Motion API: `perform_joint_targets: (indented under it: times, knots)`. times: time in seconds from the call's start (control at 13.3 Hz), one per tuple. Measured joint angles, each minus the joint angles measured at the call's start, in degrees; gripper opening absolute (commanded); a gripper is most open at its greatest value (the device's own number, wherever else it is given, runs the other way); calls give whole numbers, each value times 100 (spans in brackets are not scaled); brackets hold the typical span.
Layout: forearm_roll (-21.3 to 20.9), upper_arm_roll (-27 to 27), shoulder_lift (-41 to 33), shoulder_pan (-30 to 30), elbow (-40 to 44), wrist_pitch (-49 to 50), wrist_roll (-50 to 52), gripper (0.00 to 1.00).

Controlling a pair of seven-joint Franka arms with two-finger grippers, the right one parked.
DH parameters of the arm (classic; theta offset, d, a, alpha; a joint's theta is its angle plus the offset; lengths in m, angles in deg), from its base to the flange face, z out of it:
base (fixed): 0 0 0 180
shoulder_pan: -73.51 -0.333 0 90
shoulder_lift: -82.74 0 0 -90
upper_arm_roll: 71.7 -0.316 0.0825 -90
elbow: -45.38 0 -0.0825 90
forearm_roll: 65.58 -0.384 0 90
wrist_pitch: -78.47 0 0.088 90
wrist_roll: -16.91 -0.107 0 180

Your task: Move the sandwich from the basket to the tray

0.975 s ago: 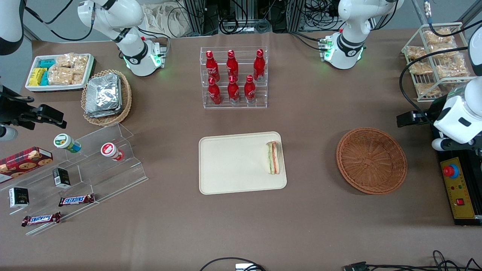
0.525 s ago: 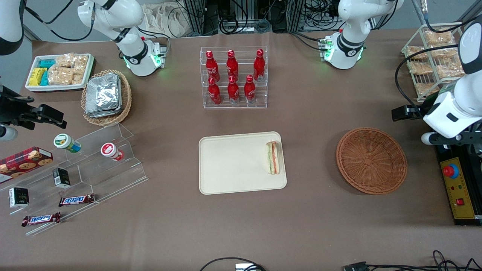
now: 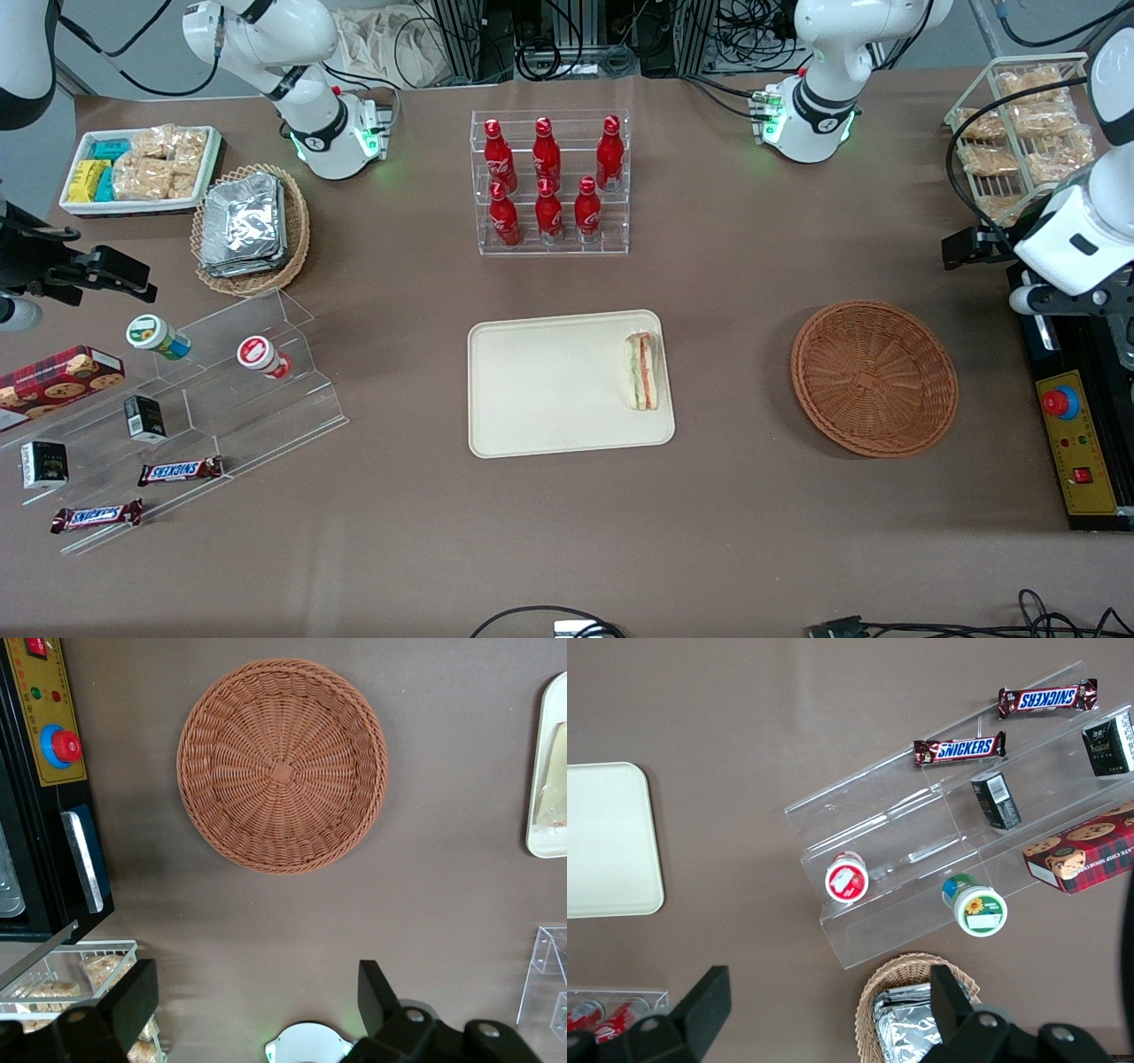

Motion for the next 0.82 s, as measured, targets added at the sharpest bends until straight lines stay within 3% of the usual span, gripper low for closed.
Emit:
perform_joint_targets:
  times: [0.82]
  knots:
    - [37,-54,-208,42,-355,-294,-119,100]
